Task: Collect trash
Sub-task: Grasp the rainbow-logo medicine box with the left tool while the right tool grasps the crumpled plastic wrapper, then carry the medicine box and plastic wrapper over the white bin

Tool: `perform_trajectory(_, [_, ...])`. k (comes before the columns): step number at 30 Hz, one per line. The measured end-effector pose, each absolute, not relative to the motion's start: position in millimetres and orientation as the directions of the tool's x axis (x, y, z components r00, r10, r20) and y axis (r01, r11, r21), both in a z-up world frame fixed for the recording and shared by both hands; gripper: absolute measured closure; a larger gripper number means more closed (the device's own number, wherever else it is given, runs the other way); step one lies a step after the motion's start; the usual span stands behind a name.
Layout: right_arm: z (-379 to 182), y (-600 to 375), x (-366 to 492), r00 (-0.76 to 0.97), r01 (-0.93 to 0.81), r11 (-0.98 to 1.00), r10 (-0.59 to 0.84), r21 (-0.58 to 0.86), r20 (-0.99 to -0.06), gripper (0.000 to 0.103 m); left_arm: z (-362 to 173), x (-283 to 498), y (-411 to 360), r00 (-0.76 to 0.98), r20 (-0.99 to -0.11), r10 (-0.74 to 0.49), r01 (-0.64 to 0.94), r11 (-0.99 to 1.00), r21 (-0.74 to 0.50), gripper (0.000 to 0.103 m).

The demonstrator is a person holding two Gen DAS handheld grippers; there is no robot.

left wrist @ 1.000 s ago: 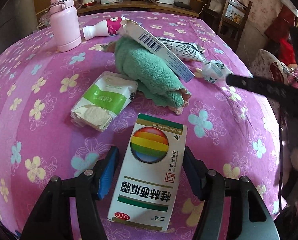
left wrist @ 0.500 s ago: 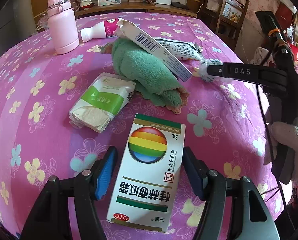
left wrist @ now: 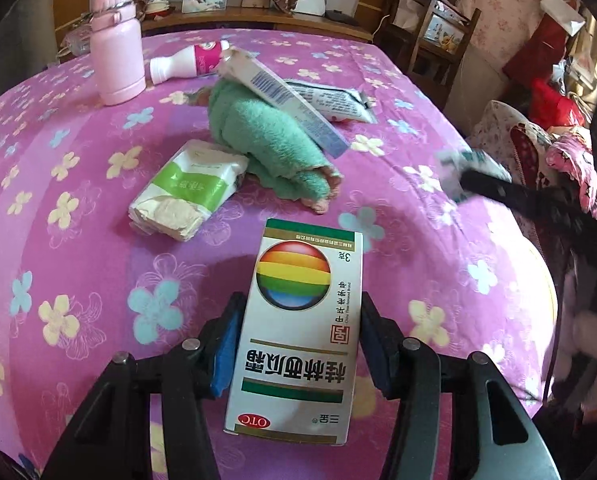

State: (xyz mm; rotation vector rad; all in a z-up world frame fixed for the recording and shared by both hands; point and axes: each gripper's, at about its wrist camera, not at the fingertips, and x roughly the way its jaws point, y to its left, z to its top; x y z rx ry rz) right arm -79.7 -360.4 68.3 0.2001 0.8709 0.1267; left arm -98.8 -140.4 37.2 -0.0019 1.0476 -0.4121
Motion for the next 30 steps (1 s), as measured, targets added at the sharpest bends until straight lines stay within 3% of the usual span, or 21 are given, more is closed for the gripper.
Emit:
perform_trajectory(16, [85.3,-404.5,-179.7,0.677,0.046,0.977,0.123,0.209,-0.725,0.069,66.9,-136.7,-223.9,0.444,-0.814,-0.374,0.475,0.869,-0.140,0.047])
perform_trajectory(30, [90.6,-491.2,-237.1,0.696,0.214,0.950,0.016,0.229,-0.717,0.069,81.3,-165.2,-317.0,0.419,-0.801,-0.427,0.607,0.788,-0.103,0.047])
